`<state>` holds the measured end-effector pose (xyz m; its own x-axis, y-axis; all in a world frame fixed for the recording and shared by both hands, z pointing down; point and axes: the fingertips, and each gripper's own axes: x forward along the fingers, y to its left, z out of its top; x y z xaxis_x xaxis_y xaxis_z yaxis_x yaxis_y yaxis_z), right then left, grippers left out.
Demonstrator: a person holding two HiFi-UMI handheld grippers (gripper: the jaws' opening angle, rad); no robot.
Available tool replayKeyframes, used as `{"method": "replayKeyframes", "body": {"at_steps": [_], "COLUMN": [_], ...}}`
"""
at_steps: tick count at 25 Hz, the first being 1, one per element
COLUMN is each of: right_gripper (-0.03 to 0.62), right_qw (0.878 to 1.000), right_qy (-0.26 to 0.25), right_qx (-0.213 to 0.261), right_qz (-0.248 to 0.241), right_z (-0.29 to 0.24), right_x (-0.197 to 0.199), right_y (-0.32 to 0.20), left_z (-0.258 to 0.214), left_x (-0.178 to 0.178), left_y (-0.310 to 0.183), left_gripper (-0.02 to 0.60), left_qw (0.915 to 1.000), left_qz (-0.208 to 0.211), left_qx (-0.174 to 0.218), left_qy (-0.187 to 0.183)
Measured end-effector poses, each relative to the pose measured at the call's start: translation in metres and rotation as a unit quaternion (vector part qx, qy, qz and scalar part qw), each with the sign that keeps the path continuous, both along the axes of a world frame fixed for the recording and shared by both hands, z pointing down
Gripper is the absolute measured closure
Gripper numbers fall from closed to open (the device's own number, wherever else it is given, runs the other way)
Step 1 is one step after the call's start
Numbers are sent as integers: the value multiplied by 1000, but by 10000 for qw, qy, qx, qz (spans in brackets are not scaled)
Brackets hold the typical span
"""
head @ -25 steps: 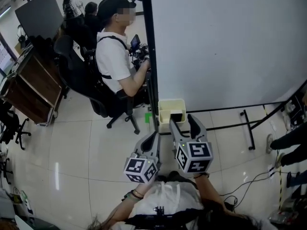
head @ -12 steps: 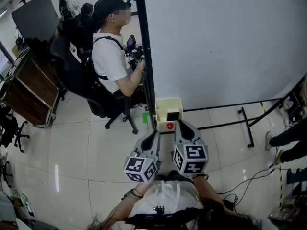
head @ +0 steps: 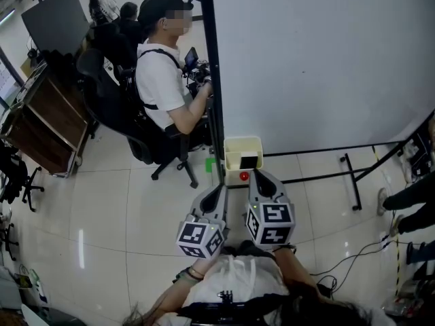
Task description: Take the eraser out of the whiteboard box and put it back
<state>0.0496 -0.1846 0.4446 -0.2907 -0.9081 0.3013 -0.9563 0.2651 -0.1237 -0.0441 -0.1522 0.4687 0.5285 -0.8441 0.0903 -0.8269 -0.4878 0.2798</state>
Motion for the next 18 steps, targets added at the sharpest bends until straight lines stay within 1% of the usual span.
{"method": "replayKeyframes", "body": {"at_steps": [11, 18], "right_gripper": [577, 577], "right_qw": [9999, 9999], "right_qy": [-87, -102], "right_qx": [-42, -42], "right_qz": [47, 27], "right_z": [3, 2], "right_x": [8, 9], "right_y": [5, 6], "left_z": [3, 3], "left_x": [8, 8], "left_y": [3, 4], "left_gripper": [595, 595], "left_qw": [10000, 10000], "left_qz": [61, 29], "left_qx": [-27, -41], "left_qy": [0, -9]}}
